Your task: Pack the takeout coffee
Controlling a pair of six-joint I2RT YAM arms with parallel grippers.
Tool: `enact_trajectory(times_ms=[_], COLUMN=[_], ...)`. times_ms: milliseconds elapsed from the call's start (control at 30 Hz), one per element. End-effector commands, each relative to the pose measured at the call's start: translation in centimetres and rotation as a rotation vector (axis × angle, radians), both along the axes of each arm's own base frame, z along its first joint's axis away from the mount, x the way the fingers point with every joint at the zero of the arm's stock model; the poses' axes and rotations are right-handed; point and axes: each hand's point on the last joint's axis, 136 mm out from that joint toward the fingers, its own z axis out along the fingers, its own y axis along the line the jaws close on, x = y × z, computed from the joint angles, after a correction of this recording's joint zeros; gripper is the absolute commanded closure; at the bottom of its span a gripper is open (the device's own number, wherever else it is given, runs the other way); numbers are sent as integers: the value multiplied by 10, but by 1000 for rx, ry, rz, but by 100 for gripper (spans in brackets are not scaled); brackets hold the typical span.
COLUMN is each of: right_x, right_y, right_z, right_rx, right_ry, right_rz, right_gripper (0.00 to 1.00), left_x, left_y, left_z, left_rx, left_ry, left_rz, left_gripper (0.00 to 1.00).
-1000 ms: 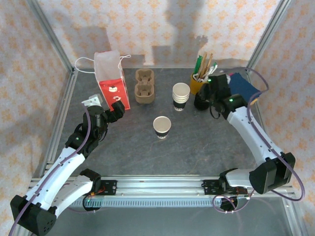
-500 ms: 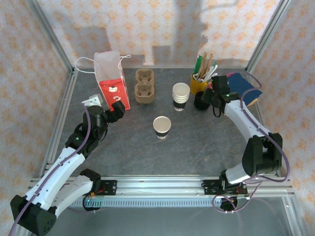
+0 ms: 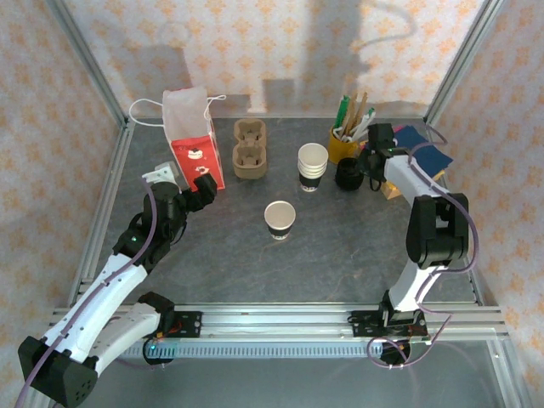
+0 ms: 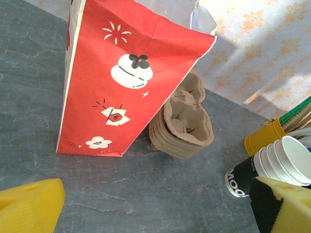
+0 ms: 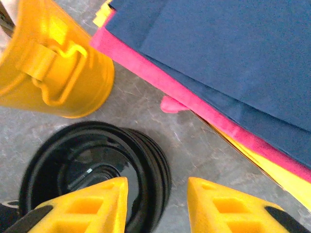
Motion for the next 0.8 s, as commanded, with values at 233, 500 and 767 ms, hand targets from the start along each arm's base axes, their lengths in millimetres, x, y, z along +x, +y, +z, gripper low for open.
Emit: enact_trajectory(times_ms=[233,500,767], right_x=[16,14,10], right_y=[2,1,0], right_z=[-17,-20,-14], right_rx=[12,0,-4], right_ry=[50,66,58], right_rz=[2,5,10], right_gripper=[65,76,87], left_x=[-2,-2,-2], left_y=[4,4,4], left_z=[13,11,9], left_rx=[-11,-8,-9], left_ry=[-32,-26,-21], left_rz=[17,18,13], left_gripper=[1,1,1])
